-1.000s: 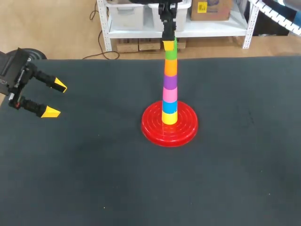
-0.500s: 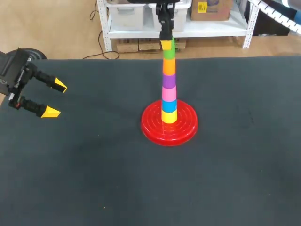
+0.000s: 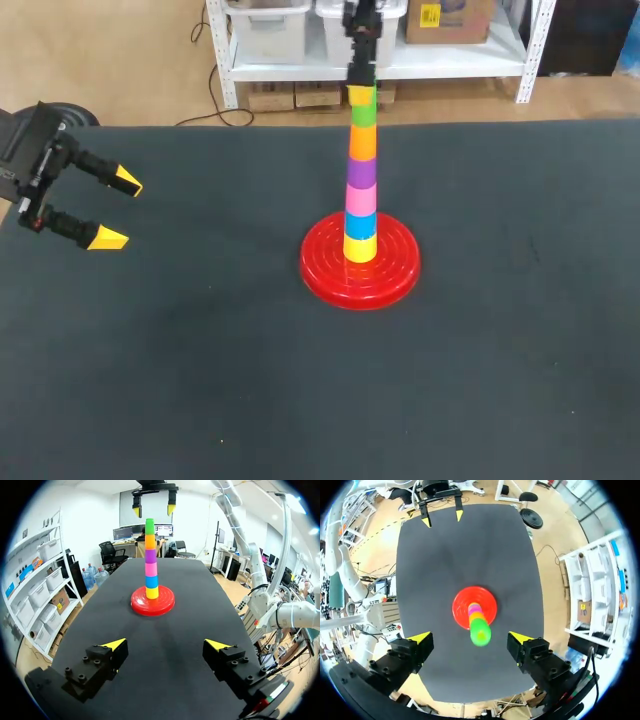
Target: Pick up and stack the cylinders on the red base in this order: pink,purple,orange,green
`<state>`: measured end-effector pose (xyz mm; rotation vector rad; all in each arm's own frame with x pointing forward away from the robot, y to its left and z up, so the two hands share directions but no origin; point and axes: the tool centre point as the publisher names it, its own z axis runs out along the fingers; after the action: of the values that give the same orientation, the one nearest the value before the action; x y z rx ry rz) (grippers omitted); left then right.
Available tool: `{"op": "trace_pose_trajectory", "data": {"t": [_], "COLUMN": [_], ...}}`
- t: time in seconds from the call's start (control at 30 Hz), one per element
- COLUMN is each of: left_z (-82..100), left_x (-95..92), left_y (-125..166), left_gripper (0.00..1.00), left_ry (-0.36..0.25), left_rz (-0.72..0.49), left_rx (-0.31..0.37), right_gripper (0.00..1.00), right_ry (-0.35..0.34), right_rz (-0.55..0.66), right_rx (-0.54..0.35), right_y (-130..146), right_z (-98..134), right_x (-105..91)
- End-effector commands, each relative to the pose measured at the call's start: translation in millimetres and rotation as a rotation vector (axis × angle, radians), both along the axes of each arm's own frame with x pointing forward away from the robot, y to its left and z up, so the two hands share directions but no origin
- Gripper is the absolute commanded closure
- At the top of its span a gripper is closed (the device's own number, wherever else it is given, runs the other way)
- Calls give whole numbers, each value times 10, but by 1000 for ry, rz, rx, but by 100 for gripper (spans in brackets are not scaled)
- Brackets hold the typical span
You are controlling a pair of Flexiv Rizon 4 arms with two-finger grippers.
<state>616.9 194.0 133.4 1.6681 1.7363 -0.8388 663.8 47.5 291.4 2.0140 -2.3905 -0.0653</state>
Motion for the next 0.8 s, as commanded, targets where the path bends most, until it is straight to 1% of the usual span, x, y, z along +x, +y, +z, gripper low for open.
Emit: {"op": "trace_pose_trajectory", "data": {"t": [0.03, 0.17, 0.23, 0.3, 0.4, 0.47, 0.5, 0.53, 0.8], "left_z": [-9, -9, -9, -9, -9, -9, -9, -9, -9], "left_x": [-9, -9, -9, -9, -9, -9, -9, -9, -9], "left_y": [8, 8, 8, 8, 8, 8, 8, 8, 8], "left_gripper": [0, 0, 0, 0, 0, 0, 0, 0, 0], "left_ry": [-5, -5, -5, -5, -5, -5, -5, -5, -5], "left_rz": [0, 0, 0, 0, 0, 0, 0, 0, 0], "left_rx": [-3, -3, -3, -3, -3, -3, -3, -3, -3], "right_gripper": [0, 0, 0, 0, 0, 0, 0, 0, 0], "right_ry": [-155, -147, -131, -129, -112, -116, -104, -104, -104], "right_rz": [-38, -66, -58, -61, -57, -48, -9, 27, 27], "right_rx": [173, 278, 361, 402, 504, 619, 711, 859, 859], "right_y": [-334, -528, -585, -631, -704, -744, -754, -752, -752], "right_z": [-63, -128, -171, -219, -310, -371, -401, -442, -442], "right_x": [-221, -241, -253, -264, -276, -274, -271, -274, -274]}}
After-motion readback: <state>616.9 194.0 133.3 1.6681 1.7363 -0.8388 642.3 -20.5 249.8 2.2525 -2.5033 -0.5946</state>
